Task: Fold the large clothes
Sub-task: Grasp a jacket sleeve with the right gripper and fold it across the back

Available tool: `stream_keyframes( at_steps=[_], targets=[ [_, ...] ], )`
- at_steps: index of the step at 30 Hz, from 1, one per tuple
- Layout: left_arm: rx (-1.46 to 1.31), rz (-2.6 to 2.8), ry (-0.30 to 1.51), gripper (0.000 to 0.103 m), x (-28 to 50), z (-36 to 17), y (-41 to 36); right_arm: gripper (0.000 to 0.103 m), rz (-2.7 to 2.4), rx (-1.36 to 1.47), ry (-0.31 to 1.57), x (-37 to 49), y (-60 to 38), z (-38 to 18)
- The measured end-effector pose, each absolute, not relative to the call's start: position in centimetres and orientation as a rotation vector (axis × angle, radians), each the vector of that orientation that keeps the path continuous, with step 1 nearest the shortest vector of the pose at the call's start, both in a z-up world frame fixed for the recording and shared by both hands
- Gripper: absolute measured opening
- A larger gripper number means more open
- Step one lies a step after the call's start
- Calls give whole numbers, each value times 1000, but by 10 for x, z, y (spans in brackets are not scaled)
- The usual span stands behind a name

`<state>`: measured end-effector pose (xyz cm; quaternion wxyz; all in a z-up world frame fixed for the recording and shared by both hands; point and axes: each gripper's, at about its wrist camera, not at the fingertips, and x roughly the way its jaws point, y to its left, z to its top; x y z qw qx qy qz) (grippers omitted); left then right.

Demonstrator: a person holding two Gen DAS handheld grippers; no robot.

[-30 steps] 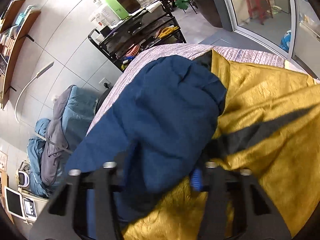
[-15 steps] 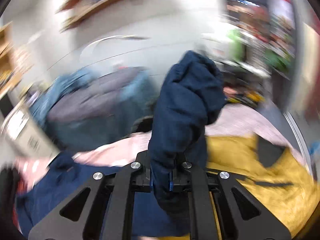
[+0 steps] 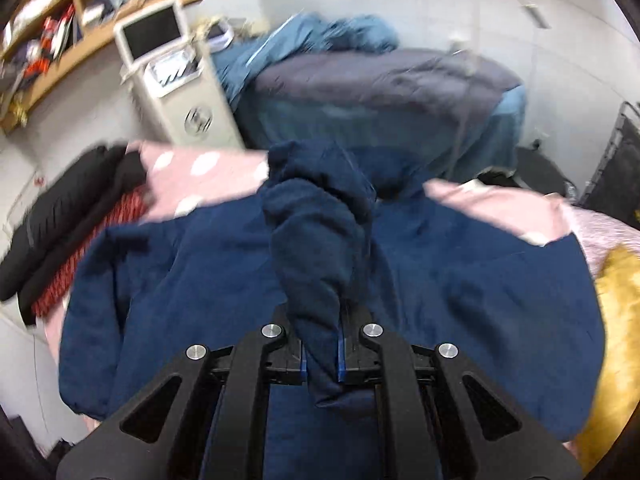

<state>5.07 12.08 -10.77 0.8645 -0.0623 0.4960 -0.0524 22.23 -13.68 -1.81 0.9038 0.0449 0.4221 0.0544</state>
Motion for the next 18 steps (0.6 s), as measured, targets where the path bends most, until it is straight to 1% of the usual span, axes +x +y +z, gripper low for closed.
stream_keyframes(
  at_steps=[2, 4, 5, 6, 7, 8, 9, 11, 14, 16, 18],
  targets=[
    [-132, -106, 1035, 97, 52, -107, 123, 11, 143, 67, 898, 221, -109, -39],
    [-133, -106, 1038, 97, 53, -108, 124, 16, 139, 10, 909, 227, -95, -52],
    [-134, -105, 1040, 97, 54, -109, 125, 24, 143, -21, 928, 231, -88, -60],
    [-135, -106, 1044, 97, 55, -109, 125, 38, 154, -52, 966, 232, -81, -72],
    [-133, -109, 1046, 97, 55, -110, 124, 49, 164, -69, 1000, 231, -76, -79],
    [-129, -110, 1045, 97, 55, -110, 124, 66, 169, -79, 1042, 229, -73, -87],
    [-123, -110, 1040, 97, 55, -109, 124, 76, 183, -70, 1070, 224, -70, -92],
    [-114, -102, 1035, 97, 57, -109, 124, 79, 230, -43, 1058, 209, -72, -89],
    [-126, -98, 1027, 97, 65, -107, 123, 87, 225, -92, 927, 176, -80, -70],
    [-146, -115, 1000, 97, 75, -99, 117, 87, 172, -154, 825, 159, -91, -60],
    [-129, -157, 970, 97, 88, -87, 102, 88, 102, -176, 784, 150, -111, -57]
  ],
)
